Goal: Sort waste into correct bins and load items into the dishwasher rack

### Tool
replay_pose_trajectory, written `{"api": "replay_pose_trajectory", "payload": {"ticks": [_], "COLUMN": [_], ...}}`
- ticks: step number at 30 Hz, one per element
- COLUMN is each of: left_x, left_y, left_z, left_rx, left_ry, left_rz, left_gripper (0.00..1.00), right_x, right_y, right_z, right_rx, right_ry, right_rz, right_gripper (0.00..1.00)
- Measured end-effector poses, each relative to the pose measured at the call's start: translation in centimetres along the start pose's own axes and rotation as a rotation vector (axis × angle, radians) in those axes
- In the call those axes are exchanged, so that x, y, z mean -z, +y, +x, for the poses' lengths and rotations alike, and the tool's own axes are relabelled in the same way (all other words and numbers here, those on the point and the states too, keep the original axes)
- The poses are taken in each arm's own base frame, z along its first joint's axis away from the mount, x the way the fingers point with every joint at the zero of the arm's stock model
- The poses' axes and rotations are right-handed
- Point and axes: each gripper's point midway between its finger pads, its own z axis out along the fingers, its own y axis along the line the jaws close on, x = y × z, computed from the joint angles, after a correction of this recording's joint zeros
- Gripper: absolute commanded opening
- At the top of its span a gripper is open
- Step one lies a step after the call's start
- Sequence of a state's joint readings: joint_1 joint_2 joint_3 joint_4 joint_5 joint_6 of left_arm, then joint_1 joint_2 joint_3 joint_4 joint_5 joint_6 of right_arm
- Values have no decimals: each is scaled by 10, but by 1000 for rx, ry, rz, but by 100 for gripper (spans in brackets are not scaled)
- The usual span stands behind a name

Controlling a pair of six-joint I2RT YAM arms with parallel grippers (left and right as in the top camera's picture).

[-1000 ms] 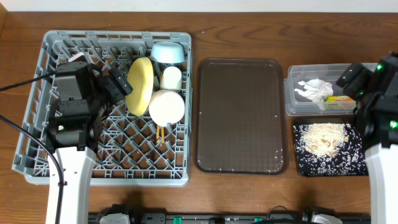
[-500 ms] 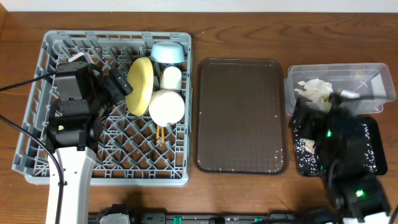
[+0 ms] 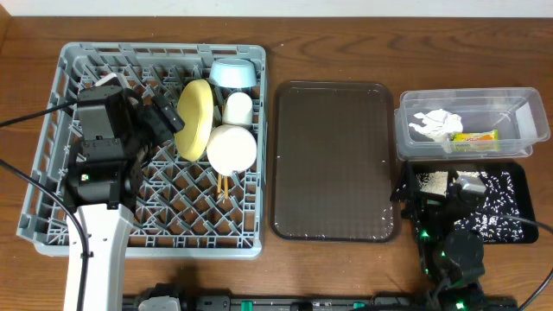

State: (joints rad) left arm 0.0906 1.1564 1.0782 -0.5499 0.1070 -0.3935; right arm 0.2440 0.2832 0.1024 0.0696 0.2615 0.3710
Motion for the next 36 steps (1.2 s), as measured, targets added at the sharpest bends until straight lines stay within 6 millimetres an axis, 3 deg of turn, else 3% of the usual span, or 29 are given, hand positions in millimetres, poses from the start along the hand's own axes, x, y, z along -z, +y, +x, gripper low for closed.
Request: {"api": "replay_pose_trajectory", "payload": {"ticks": [11, 18, 22, 25, 36], "left_x": [0, 0, 0, 0, 0], "left_y": [0, 0, 0, 0, 0], "left_z": [0, 0, 0, 0, 0], "left_rx": [0, 0, 0, 0, 0], "left_ry": [0, 0, 0, 0, 0], "left_rz": [0, 0, 0, 0, 0], "left_gripper": [89, 89, 89, 89, 89], "right_x": [5, 10, 12, 11, 11], "right_y": [-10, -7, -12, -18, -18], "right_z": [7, 0, 7, 15, 14], "right_rx": [-7, 105, 169, 191, 217], "right_ry": [-42, -79, -51, -19, -21], "right_rz": [-33, -81, -78, -59, -59], "right_gripper": [99, 99, 99, 99, 99]}}
